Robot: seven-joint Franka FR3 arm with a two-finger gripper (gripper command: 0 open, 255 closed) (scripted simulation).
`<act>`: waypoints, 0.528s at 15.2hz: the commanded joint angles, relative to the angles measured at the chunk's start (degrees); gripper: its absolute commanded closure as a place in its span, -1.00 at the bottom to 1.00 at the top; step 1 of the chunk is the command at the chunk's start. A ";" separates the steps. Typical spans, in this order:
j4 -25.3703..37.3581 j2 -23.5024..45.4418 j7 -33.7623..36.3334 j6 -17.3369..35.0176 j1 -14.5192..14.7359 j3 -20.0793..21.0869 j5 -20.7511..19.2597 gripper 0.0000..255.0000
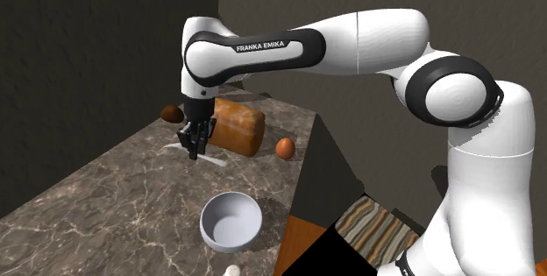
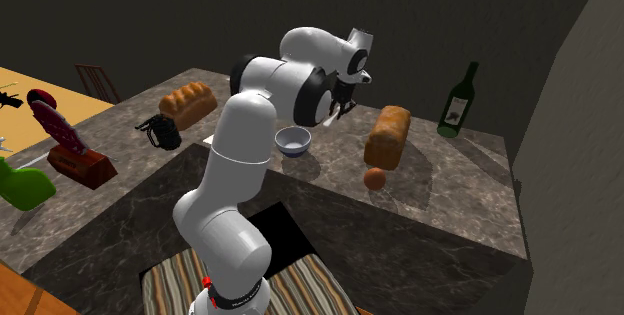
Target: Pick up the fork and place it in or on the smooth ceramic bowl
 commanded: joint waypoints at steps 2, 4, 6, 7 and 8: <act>1.68 -0.44 0.32 -2.10 0.03 0.07 0.02 1.00; 2.82 -0.69 0.52 -3.48 0.04 0.10 0.03 1.00; 4.05 -0.90 0.73 -4.89 0.05 0.14 0.03 1.00; 4.69 -0.98 0.83 -5.61 0.06 0.15 0.03 1.00; 5.36 -1.05 0.94 -6.33 0.08 0.17 0.03 1.00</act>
